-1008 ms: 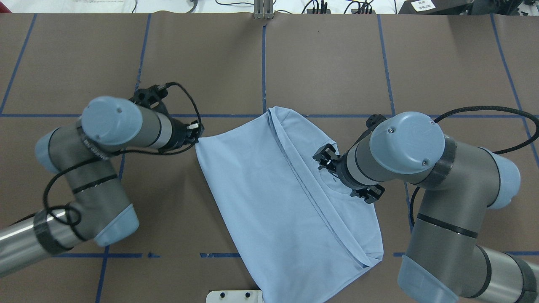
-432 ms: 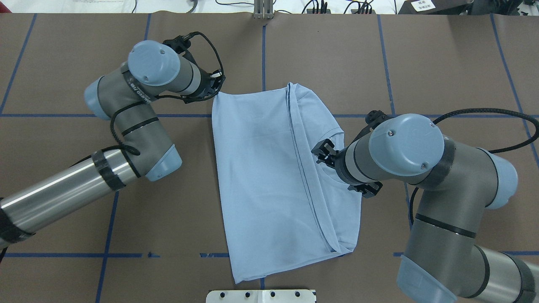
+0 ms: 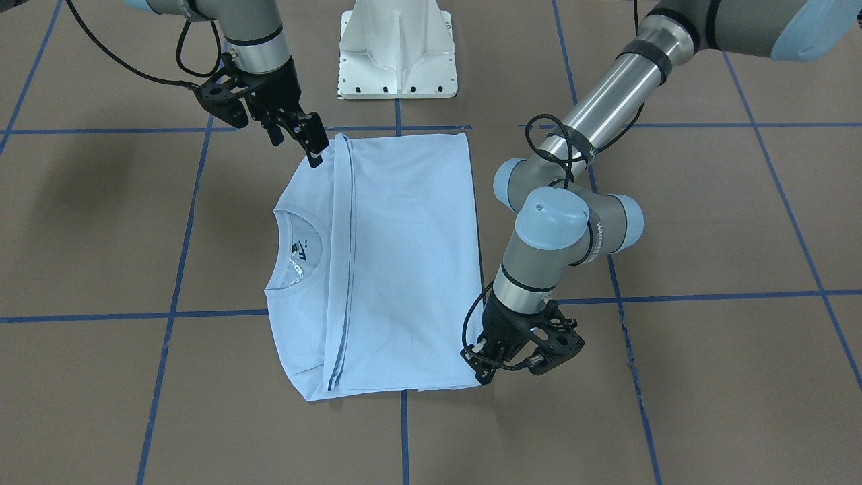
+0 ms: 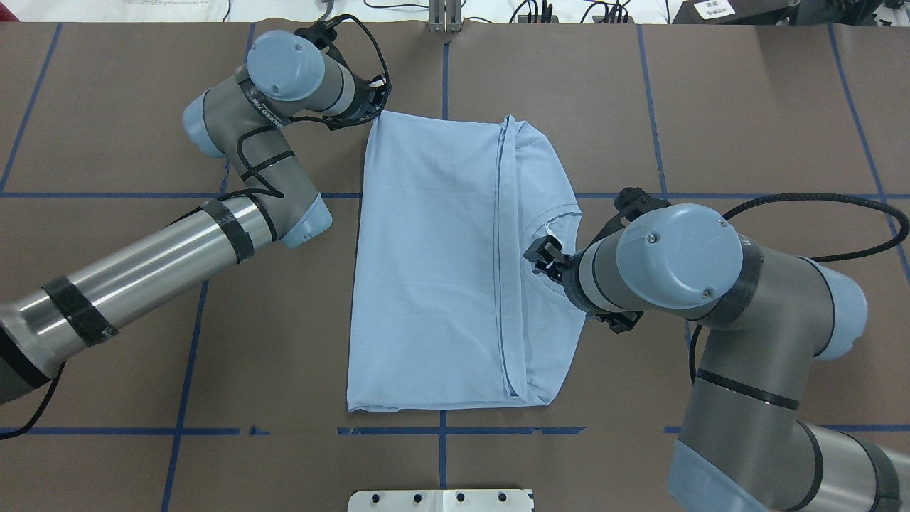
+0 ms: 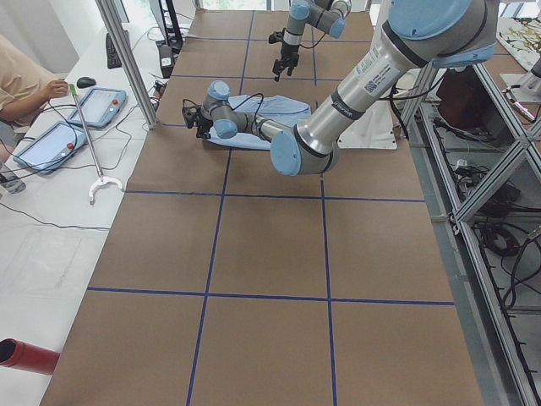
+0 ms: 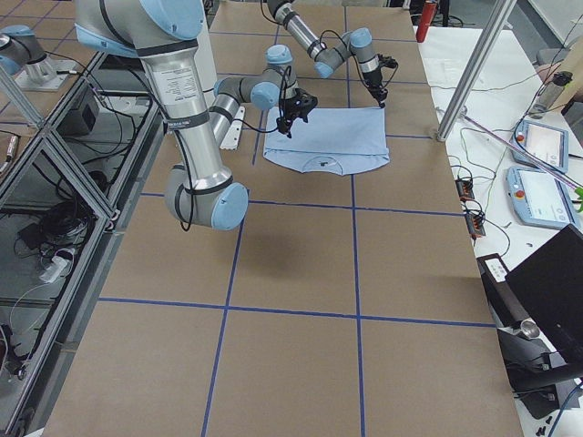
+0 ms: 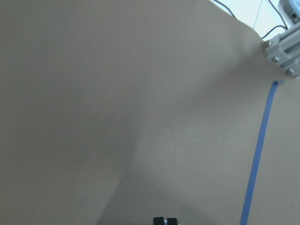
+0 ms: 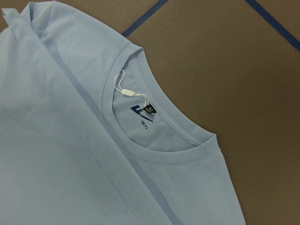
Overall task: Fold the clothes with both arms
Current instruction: 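Release the shirt with the left gripper and raise it away from the shirt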
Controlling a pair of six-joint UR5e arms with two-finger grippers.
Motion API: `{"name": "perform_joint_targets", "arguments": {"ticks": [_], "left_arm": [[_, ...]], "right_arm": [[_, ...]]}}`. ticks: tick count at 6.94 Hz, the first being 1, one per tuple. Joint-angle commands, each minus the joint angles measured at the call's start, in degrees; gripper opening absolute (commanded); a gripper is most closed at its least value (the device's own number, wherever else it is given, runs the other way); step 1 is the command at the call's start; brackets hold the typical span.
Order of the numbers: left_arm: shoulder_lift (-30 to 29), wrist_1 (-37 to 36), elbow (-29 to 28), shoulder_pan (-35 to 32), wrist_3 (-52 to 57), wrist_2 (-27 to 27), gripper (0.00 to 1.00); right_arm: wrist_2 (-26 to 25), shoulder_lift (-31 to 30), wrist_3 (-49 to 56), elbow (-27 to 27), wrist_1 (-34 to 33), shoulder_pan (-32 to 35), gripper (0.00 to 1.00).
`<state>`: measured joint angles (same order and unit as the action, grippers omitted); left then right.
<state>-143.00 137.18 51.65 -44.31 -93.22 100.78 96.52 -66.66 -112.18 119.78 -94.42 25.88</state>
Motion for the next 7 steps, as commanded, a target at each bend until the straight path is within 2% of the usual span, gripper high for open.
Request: {"name": "perform_joint_targets", "arguments": {"ticks": [1, 2, 3, 4, 5, 6, 7], "left_arm": [[-0.53, 2.66, -2.69, -0.51, 1.45, -0.06, 0.0], [-0.27, 2.75, -3.04, -1.21, 2.77, 0.03, 0.0], [-0.01, 2.75, -3.57, -1.83, 4.61, 0.12, 0.16], [0.0, 2.66, -3.23, -1.83, 4.89, 0.29, 0.54], [1.65, 2.4, 0.34, -2.53, 5.15, 0.73, 0.55], [6.97, 2.22, 7.6, -2.62, 5.07, 4.21, 0.56], [9.81, 1.96, 11.33, -2.71, 5.07, 6.42, 0.57]], "right_arm": [[-3.61, 1.26, 0.55, -1.47, -0.06, -1.88, 1.0], [-3.19, 1.27, 1.08, -2.18, -0.06, -2.15, 1.0], [-2.83, 1.79, 6.48, -2.79, -0.06, -2.67, 1.0], [-2.74, 1.97, 11.84, -3.75, -0.15, -3.28, 1.0], [-2.22, 2.15, 17.81, -4.98, -0.15, -3.81, 1.0], [1.35, 2.15, 25.44, -5.6, -0.41, -3.82, 1.0], [6.35, 2.41, 30.56, -7.09, -0.76, -3.82, 1.0]]}}
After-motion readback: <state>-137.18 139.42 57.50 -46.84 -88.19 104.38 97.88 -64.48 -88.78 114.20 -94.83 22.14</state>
